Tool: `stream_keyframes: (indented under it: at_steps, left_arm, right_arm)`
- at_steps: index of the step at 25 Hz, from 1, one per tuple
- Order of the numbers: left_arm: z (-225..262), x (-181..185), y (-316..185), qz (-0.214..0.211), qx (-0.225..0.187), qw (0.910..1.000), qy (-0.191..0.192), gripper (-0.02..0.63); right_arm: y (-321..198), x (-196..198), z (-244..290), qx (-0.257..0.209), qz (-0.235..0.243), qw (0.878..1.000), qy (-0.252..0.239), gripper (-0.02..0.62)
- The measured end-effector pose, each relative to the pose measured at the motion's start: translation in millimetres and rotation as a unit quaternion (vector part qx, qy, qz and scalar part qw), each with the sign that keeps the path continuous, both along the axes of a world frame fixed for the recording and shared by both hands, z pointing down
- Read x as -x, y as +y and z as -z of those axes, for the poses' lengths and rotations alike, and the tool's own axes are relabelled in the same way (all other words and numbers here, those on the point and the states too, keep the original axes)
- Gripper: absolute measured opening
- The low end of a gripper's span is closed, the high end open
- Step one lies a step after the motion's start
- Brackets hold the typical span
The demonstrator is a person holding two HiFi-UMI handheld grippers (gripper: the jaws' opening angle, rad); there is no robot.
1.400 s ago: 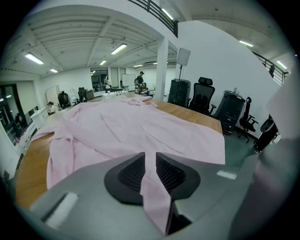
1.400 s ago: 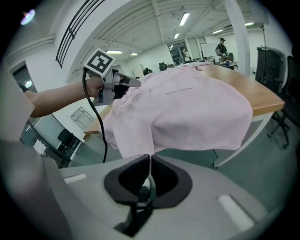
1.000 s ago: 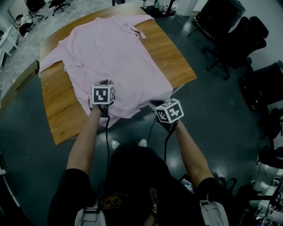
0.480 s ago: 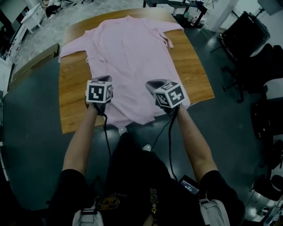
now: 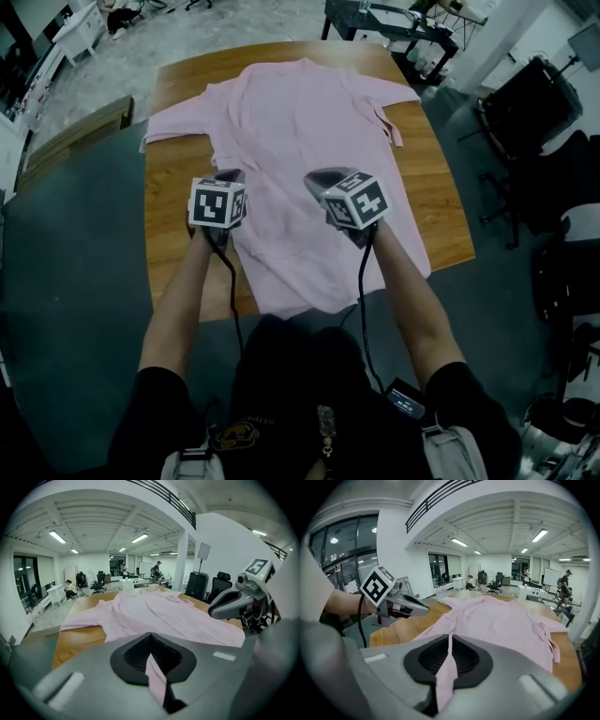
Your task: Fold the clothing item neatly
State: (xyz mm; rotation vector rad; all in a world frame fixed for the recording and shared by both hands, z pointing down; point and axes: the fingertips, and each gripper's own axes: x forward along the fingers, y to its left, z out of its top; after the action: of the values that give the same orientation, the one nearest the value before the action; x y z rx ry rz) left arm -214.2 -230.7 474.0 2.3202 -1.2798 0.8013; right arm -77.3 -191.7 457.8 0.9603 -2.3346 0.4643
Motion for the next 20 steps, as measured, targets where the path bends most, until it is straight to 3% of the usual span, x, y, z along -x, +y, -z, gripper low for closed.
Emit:
stream_keyframes:
  at_steps: [10, 17, 20]
  left_arm:
    - [-23, 40, -82, 0.027, 0.000, 0.9996, -0.013, 0.008]
    - [-40, 49, -134, 0.057, -0.003, 0.9982, -0.017, 0.008]
    - [-52, 61, -154, 0.091, 0.002, 0.9958, -0.009, 0.009]
  right_arm:
    - [-116, 67, -4, -0.012, 0.046, 0.999, 0.013, 0.026]
    - [-191, 117, -32, -0.011, 0.104, 0.994, 0.004, 0.040]
    - [-226, 138, -53, -0.011, 0.097, 0.995, 0.002, 0.097]
